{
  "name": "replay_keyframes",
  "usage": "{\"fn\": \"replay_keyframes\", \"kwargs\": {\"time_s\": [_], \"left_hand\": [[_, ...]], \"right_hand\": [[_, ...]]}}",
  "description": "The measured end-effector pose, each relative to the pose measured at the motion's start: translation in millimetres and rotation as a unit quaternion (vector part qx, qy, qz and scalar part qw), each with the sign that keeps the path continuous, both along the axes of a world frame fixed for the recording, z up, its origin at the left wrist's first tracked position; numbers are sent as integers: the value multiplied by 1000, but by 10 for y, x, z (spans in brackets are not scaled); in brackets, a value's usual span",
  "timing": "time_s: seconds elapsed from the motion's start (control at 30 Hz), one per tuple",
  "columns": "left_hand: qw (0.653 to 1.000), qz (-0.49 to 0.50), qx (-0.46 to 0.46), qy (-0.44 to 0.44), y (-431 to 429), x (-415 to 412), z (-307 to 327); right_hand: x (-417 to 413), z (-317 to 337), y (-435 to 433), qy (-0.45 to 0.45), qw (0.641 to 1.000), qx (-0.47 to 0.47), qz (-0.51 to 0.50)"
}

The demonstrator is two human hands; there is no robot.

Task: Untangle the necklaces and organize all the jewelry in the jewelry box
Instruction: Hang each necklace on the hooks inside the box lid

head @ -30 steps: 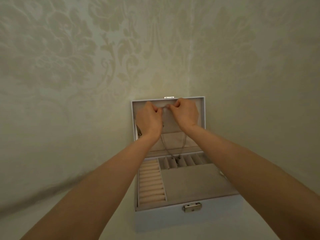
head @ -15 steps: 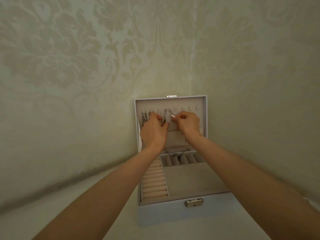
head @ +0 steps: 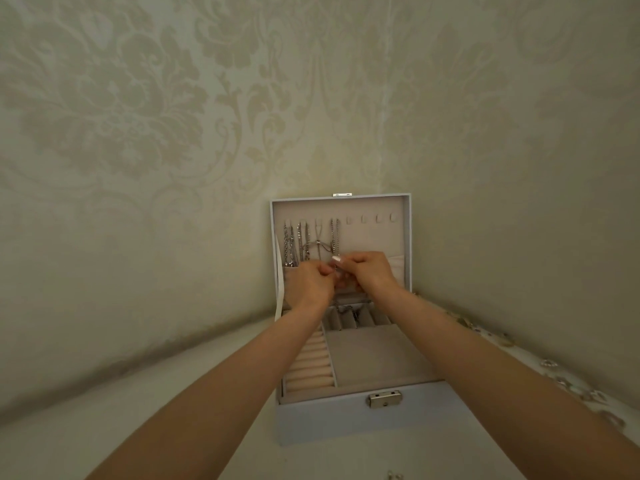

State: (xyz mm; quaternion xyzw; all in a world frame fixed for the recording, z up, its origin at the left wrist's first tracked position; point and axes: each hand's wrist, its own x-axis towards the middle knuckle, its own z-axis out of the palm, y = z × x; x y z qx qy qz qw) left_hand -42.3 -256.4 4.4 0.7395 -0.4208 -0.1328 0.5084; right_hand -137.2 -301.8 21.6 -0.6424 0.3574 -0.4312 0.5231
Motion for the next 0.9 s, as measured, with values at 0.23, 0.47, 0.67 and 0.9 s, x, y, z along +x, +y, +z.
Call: {"fn": "replay_keyframes", "kwargs": {"time_s": [0.23, 0.47, 0.67, 0.9], "left_hand": [[986, 36, 16, -162, 193, -101, 54], [901, -111, -108, -404, 141, -67, -2], [897, -134, -55, -418, 148, -14, -119], [896, -107, -48, -429, 110, -33, -99]], "right_hand": [[16, -46, -20, 41, 999, -22, 7], [-41, -92, 43, 71, 997, 5, 31], [-215, -118, 61, 78, 996, 3, 50], [-333, -1, 56, 2, 998, -66, -5]]}}
